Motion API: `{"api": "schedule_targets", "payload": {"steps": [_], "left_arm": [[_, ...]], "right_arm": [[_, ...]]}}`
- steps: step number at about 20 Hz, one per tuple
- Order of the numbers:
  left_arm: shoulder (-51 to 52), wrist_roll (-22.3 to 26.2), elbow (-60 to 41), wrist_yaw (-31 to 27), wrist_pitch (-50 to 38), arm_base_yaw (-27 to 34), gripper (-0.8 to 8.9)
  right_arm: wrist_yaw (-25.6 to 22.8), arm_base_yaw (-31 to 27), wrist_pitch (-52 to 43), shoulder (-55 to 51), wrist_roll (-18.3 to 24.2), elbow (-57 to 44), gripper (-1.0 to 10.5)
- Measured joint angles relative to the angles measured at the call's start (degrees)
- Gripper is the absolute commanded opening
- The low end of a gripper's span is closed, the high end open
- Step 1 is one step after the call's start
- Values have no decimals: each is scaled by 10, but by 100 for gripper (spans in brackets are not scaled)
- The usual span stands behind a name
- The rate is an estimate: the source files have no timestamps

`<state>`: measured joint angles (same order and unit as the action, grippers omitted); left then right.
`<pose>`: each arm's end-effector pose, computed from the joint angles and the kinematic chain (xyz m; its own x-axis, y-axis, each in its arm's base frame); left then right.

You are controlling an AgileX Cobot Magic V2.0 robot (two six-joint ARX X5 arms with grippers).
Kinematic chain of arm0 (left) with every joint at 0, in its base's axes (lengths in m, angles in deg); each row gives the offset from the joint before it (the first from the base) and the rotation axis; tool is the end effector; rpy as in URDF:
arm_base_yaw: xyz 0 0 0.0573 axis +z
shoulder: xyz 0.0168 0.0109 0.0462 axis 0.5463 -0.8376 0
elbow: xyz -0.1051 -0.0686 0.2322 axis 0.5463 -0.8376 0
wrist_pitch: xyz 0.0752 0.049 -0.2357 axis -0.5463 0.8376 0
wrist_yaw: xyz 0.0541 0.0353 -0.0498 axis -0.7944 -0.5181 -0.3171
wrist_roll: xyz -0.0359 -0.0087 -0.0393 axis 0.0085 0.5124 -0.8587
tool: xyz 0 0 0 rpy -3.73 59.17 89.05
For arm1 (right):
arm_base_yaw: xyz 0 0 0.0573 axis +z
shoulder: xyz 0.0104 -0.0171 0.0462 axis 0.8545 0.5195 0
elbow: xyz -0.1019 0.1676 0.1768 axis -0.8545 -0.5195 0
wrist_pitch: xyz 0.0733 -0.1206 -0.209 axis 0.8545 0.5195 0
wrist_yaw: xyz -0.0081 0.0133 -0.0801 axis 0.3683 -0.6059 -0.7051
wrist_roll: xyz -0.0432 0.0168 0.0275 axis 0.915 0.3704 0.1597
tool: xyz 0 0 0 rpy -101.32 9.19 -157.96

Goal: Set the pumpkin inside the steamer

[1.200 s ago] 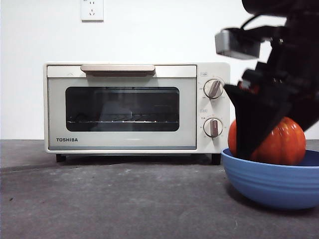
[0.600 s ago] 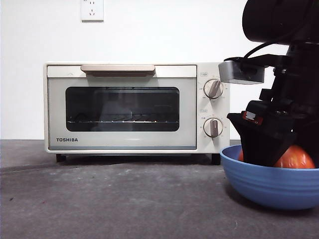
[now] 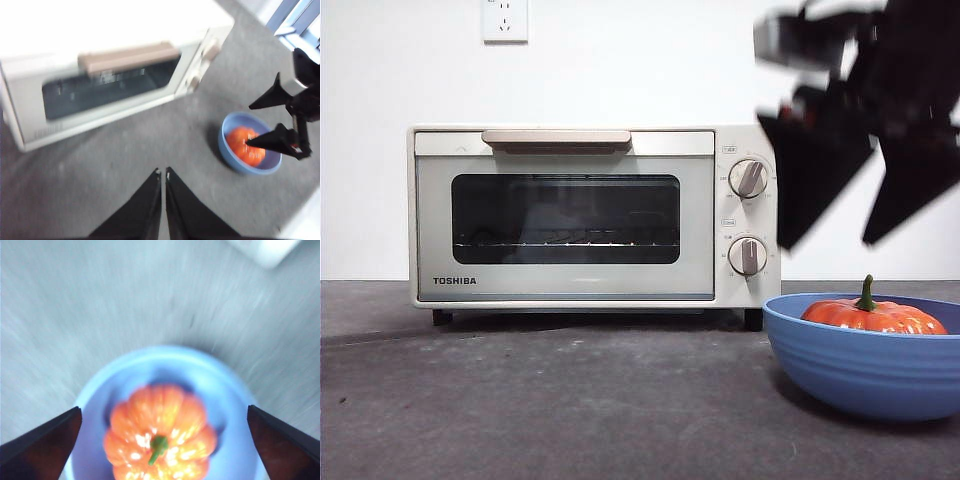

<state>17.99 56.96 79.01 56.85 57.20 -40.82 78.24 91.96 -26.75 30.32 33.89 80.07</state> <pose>0.1273 -0.0327 0.3548 0.6465 -0.6182 -0.4471 0.5704 0.7808 -0.2549 0.2015 0.1328 0.2455 0.4268 0.3062 -0.8509 -0.5532 0.8328 0.0221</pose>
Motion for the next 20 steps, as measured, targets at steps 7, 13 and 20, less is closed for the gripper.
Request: {"api": "schedule_targets", "payload": {"steps": [7,13,20], "left_arm": [[-127,-56,0,-14,-194,-48,15],[-237,-68,0,-37,-322,-78,14],[-324,-67,34,-81,-375,-106,14]], "right_arm": [[2,-24,76,-90,-23,27,547],[2,-48,128,-155,-31,27,547],[2,-48,155,-216,-43,27,547]]}}
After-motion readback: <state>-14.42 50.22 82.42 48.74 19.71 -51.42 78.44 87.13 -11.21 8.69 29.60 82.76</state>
